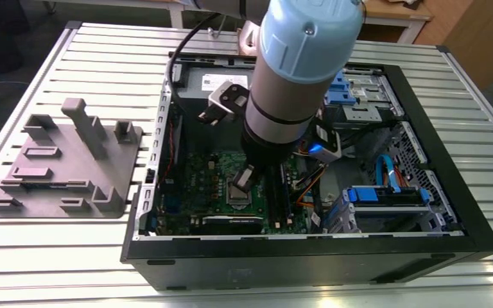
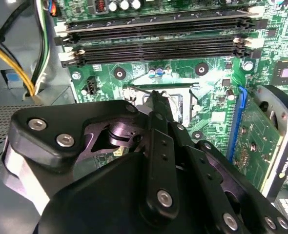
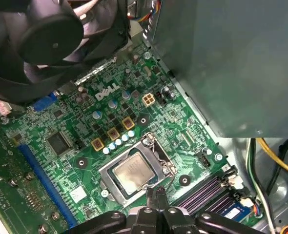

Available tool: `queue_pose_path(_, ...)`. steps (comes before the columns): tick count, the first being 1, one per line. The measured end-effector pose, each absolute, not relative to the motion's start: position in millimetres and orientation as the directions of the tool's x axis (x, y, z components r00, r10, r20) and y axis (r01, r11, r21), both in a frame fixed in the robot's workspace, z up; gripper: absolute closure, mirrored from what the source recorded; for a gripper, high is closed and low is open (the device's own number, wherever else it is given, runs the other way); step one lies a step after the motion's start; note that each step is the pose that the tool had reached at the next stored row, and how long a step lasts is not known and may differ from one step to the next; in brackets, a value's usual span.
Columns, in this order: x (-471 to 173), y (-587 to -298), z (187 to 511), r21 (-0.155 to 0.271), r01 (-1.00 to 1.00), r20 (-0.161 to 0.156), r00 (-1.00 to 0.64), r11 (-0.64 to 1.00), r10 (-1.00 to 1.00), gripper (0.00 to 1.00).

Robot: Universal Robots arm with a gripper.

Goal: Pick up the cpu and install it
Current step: 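Install the first cpu locking lever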

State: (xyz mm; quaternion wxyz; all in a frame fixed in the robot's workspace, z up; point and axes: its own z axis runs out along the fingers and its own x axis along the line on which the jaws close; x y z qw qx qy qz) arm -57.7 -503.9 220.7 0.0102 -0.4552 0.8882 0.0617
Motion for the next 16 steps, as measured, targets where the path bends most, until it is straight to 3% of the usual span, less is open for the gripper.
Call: queue_pose_path(16,-57,-505,206,0.099,-0.776,-0.071,-0.63,0.623,-0.774,0.9)
